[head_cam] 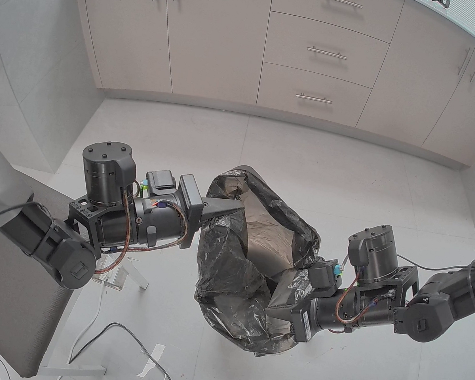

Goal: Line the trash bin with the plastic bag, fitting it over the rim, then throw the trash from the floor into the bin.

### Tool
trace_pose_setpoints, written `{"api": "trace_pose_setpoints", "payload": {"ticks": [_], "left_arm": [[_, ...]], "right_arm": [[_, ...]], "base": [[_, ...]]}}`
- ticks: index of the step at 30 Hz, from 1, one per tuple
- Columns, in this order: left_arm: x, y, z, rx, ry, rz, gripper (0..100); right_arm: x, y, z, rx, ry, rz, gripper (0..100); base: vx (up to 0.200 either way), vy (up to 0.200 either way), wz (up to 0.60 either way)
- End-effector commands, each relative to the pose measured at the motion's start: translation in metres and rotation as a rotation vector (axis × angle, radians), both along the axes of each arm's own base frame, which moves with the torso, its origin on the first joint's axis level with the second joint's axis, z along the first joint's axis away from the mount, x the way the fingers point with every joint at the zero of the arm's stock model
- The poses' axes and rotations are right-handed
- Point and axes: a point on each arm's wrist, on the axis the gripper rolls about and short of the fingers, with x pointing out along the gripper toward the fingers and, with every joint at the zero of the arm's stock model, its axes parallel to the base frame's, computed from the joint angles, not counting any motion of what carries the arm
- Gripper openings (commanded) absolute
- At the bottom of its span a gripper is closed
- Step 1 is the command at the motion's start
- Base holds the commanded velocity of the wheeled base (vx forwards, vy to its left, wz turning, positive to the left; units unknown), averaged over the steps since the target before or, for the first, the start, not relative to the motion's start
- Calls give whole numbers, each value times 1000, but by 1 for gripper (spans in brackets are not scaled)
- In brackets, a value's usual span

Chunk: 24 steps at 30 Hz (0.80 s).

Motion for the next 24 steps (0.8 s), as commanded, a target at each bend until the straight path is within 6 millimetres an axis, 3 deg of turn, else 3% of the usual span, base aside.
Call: {"api": "trace_pose_setpoints", "payload": {"ticks": [1,24], "left_arm": [[12,4,-14,11,23,25,0],[22,0,-33,1,-6,26,0]], "right_arm": [[11,4,-22,-23,27,-14,0],[50,7,-61,16,-32,-75,0]], "base": [[0,0,0],[0,0,0]]}}
